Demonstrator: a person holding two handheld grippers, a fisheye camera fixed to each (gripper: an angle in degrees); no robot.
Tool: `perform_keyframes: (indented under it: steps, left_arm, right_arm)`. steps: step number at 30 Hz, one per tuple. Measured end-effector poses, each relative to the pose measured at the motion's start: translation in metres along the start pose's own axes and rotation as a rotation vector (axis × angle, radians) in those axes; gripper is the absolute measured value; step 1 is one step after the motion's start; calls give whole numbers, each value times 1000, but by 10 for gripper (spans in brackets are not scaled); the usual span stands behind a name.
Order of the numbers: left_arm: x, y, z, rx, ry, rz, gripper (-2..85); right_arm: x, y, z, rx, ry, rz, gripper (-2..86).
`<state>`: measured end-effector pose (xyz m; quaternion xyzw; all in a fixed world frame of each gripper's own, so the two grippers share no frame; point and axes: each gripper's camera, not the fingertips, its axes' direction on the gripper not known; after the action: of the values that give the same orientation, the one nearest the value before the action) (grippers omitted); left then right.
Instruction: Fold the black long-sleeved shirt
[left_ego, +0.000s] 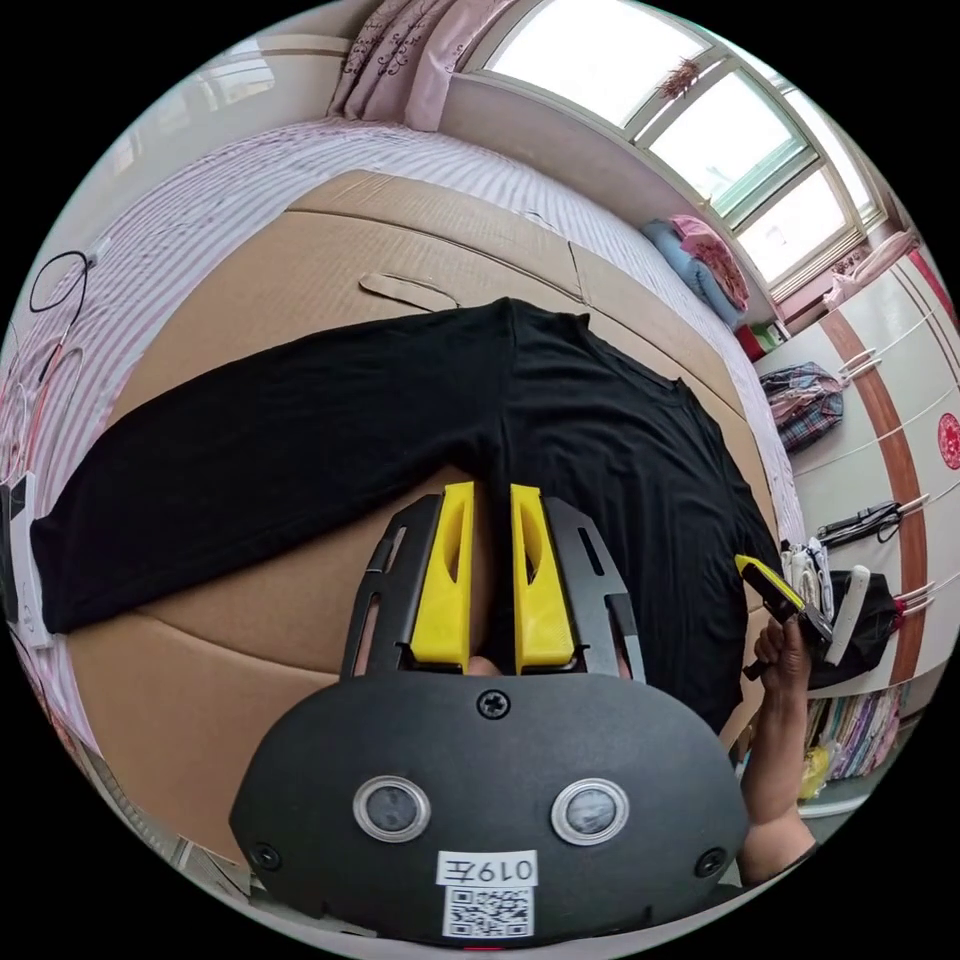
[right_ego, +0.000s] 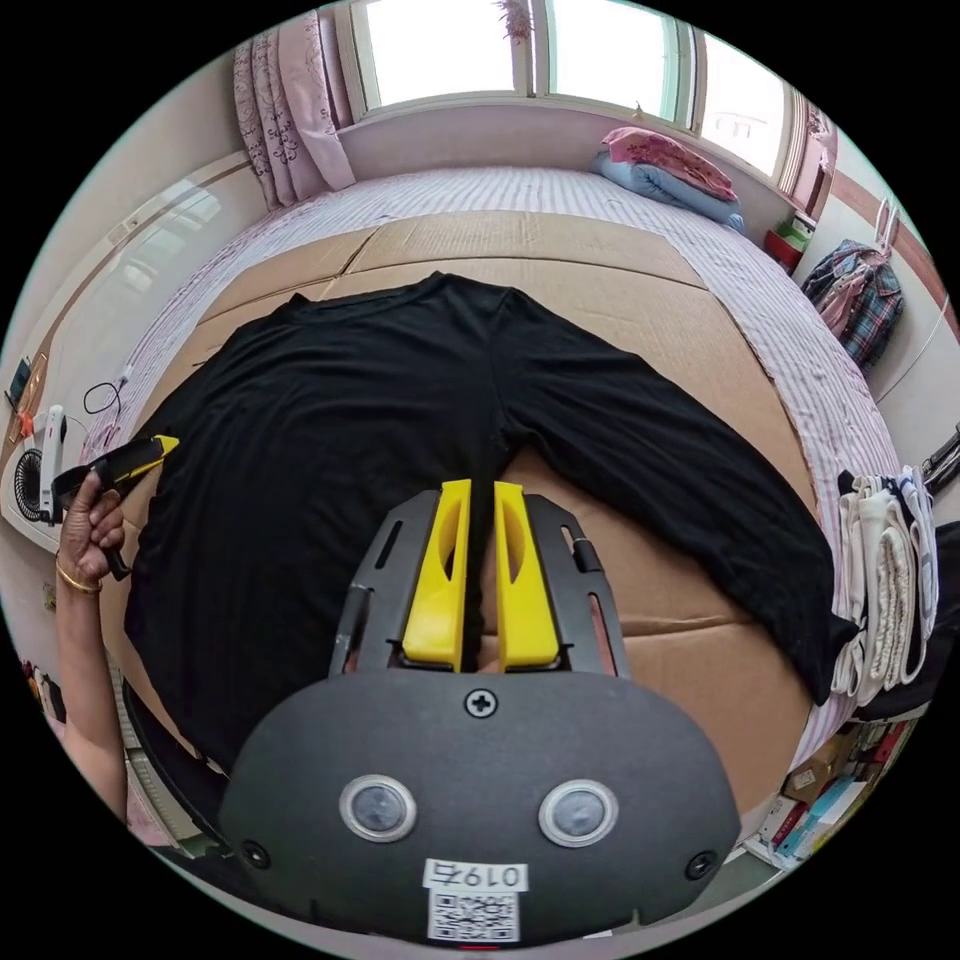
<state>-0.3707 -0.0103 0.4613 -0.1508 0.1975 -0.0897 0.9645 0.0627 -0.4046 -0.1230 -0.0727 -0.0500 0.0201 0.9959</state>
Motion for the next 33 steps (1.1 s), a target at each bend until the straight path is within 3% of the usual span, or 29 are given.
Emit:
perform_keyframes:
  steps: [7, 12, 19, 22, 24, 28, 30, 33]
  left_arm:
    - [-3, 20, -22, 19, -82, 41, 27]
    - [7, 30, -34, -10, -115, 94, 40]
    - [12, 43, -73, -108, 32, 161, 116]
    - [19, 69, -101, -107, 58, 197, 121]
    - [33, 97, -125, -91, 35, 269, 119]
    - [102, 226, -200, 105, -64, 672, 100]
    - [134, 292, -223, 201, -124, 842, 89]
    - [183, 375, -233, 172, -207, 1049, 83]
  right_arm:
    - [-2, 54, 21, -11, 2, -3, 7]
    - [-13, 97, 33, -8, -2, -43, 38]
    - [-11, 195, 5, 25, -120, -90, 83]
    - [-37, 262, -15, 49, -141, -255, 78]
    - [-59, 315, -31, 112, -141, -413, 79]
    - [-110, 450, -52, 265, -61, -715, 39]
    - [-129, 497, -48, 260, -29, -816, 29]
    - [-160, 555, -33, 212, 17, -955, 66]
